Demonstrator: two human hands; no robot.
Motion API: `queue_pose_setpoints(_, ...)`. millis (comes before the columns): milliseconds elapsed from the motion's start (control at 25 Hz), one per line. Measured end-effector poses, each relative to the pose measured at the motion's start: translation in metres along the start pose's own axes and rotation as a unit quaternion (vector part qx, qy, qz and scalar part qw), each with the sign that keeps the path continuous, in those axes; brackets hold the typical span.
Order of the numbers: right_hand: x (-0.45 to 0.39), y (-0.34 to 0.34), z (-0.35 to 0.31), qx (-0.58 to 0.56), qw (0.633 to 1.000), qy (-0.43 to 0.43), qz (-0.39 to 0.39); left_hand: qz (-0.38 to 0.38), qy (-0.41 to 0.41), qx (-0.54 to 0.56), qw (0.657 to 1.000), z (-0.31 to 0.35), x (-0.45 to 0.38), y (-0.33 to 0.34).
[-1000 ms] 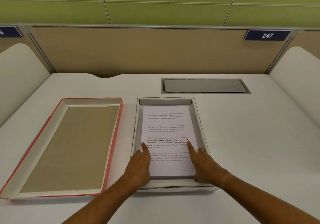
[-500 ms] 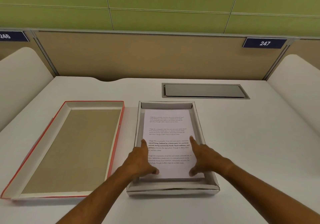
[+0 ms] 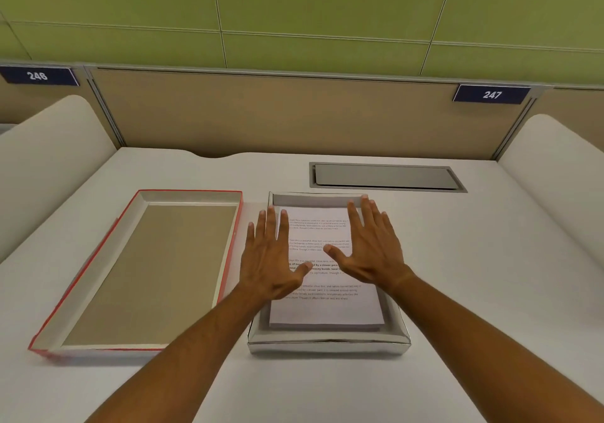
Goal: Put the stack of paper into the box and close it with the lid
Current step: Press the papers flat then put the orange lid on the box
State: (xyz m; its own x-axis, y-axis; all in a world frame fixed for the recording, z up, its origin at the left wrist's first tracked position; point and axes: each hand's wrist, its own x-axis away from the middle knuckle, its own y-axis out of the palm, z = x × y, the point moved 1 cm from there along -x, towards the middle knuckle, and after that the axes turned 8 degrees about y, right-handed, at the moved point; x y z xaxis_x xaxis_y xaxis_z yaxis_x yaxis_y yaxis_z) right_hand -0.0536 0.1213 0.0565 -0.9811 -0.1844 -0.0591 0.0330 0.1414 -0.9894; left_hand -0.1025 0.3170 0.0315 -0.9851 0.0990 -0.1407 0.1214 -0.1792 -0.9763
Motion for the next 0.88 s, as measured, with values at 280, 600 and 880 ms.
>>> queue_pose_setpoints(280, 0.012, -0.008, -0.007, 0.007, 0.999, -0.006, 0.035, 0.032, -0.041, -0.053, 0.997, 0.000, 0.018, -0.022)
queue_pose_setpoints(600, 0.050, -0.010, -0.017, -0.002, 0.998, -0.040, 0.049, 0.010, -0.071, -0.096, 0.993, 0.017, 0.062, -0.044)
queue_pose_setpoints(880, 0.074, -0.005, -0.037, -0.025, 0.997, -0.054, 0.047, -0.013, -0.089, -0.098, 0.991, 0.019, 0.091, -0.054)
